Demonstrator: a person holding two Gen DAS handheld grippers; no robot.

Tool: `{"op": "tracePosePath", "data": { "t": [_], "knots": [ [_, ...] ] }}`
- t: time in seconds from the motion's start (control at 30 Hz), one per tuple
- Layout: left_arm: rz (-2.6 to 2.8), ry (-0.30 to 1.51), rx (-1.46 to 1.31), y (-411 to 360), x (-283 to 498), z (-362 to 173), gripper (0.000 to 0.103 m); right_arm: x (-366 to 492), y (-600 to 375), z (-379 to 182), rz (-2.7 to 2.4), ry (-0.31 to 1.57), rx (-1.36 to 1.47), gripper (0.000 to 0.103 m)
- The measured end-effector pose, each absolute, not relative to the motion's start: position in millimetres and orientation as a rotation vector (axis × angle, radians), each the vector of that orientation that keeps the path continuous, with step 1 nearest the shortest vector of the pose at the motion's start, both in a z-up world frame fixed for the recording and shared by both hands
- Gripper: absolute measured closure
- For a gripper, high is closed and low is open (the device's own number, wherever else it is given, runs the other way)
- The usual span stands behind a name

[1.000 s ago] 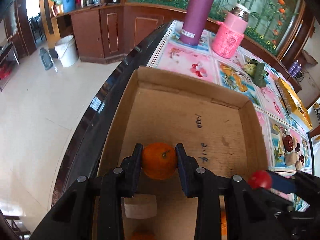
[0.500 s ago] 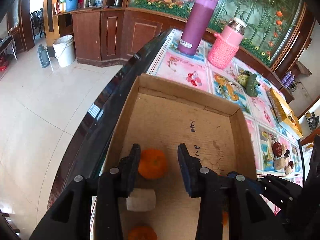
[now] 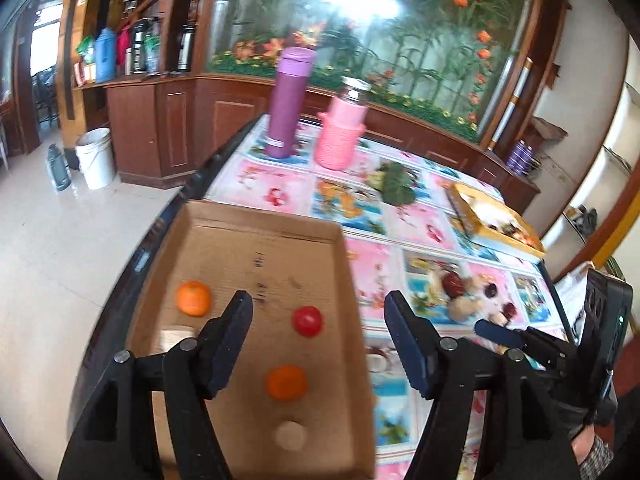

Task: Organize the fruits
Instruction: 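Carry the orange and tomato into the cardboard tray and open both tools, then grasp a round beige cake with the left tool while the right tool grasps a red date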

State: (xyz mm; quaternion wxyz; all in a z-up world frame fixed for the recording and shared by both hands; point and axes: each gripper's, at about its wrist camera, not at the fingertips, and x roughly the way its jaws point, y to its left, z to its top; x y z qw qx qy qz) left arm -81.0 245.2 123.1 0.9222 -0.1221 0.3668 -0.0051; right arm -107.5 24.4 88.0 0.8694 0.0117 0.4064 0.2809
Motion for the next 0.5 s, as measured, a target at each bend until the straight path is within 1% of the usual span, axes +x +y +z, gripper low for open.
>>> {"op": "tracePosePath", "data": {
  "t": [0.27, 0.4, 0.5],
  "knots": [
    [-0.133, 0.827, -0.193, 156.8, -59.7, 107.9, 0.034, -113.3, -145.1, 79.2, 0.3, 0.862, 0.174, 0.044],
    [-0.189, 0.862, -0.147, 114.6, -44.2, 92.3, 0.034, -116.4, -203.4, 76.3, 0.192, 0.855, 0.222, 0.044],
    [-0.219, 0.886, -0.122, 90.6, -31.5, 77.2, 0.034, -111.1, -225.0, 73.7, 0.155, 0.855, 0.245, 0.044]
  ]
}}
